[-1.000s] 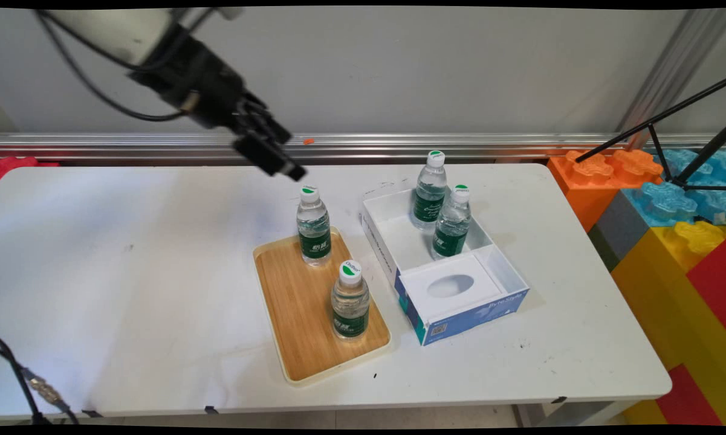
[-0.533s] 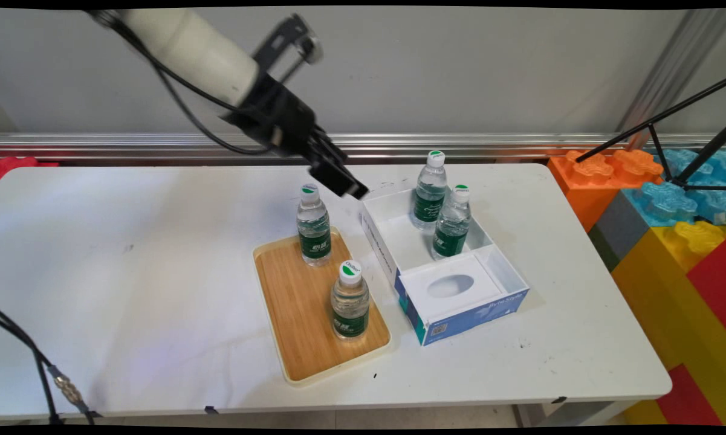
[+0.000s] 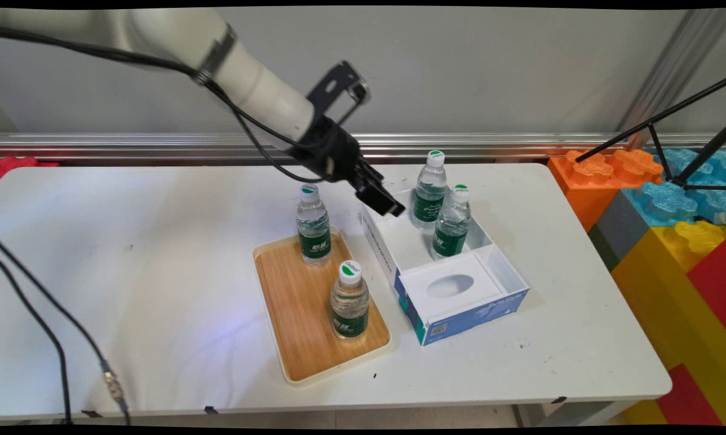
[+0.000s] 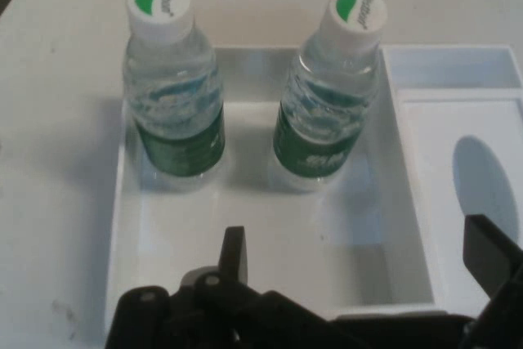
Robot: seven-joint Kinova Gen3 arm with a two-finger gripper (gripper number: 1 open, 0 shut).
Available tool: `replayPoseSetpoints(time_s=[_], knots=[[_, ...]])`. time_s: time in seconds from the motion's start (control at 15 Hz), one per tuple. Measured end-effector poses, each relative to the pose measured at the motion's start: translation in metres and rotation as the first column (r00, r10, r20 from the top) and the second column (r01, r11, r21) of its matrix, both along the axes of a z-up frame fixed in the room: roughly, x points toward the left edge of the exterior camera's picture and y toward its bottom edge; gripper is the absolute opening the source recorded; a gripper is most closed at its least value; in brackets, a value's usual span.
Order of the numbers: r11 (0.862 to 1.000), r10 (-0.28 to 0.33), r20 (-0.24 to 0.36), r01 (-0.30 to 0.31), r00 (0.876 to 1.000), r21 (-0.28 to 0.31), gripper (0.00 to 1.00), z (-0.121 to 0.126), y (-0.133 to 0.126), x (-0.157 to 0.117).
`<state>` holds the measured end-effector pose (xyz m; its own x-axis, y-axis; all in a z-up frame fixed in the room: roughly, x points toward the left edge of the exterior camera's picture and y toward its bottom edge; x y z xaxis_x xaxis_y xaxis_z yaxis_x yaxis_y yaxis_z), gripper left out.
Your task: Pick up the green bottle from the white box
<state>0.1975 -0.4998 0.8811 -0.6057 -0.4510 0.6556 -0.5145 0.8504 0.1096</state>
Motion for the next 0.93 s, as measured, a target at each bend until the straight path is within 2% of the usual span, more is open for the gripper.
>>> replayPoseSetpoints(time_s=[0.27, 0.53, 0.93], knots=[[1.0, -0.021, -0.035, 0.02, 0.999, -0.015, 1.0, -0.032, -0.015, -0.024], [0.998, -0.047, -0.058, 0.045, 0.997, -0.032, 1.0, -0.05, -0.019, -0.038], [0.991, -0.095, -0.099, 0.084, 0.991, -0.104, 1.0, -0.075, -0.025, -0.056]])
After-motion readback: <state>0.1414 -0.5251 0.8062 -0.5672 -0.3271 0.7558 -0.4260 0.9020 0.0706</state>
